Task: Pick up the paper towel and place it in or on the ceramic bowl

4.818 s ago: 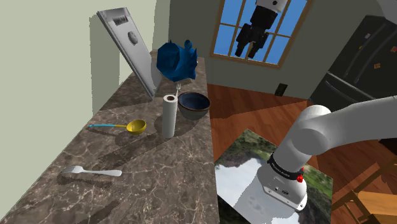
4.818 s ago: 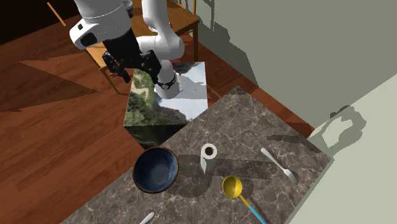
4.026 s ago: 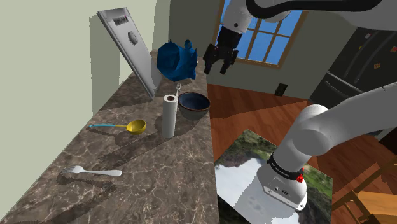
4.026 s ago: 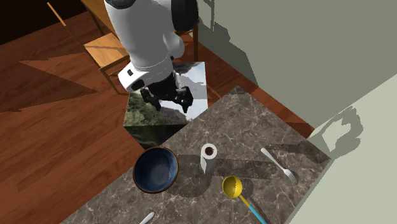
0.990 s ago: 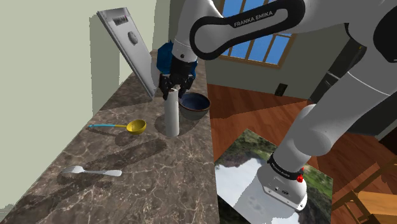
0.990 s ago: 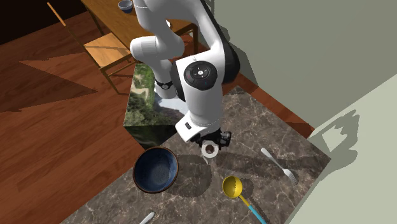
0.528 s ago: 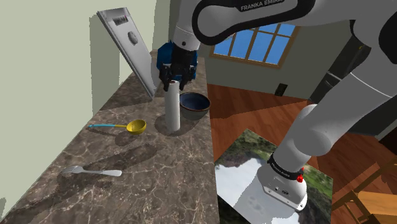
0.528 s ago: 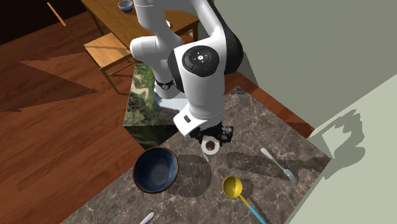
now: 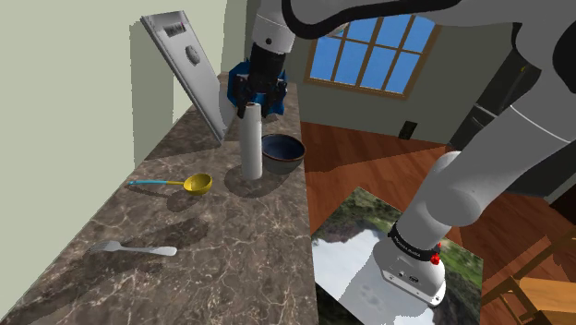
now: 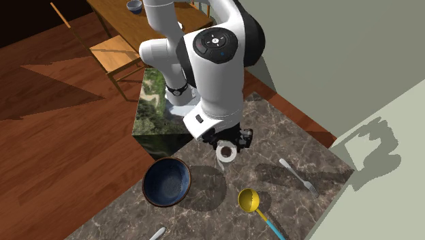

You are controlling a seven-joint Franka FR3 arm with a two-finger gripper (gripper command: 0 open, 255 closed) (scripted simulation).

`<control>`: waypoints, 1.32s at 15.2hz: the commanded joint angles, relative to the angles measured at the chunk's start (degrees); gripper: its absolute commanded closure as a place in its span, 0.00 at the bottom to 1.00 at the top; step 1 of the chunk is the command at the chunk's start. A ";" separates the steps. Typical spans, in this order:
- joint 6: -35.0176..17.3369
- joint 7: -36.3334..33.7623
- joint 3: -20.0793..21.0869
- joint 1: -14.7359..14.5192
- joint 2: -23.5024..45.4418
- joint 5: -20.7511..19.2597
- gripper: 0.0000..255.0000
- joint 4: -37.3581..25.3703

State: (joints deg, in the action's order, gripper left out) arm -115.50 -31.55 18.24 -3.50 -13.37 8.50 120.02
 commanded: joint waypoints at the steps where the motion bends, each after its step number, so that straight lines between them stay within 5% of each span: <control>1: 1.63 -0.05 -0.12 0.04 -0.25 -0.03 1.00 -1.36; 10: 8.10 -0.53 -0.45 0.24 -0.32 -0.36 1.00 -7.78; 20: 16.47 12.14 -9.38 5.13 -1.50 -0.63 1.00 -13.48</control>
State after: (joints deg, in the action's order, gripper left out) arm -100.07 -20.71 9.74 1.14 -14.97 7.96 107.49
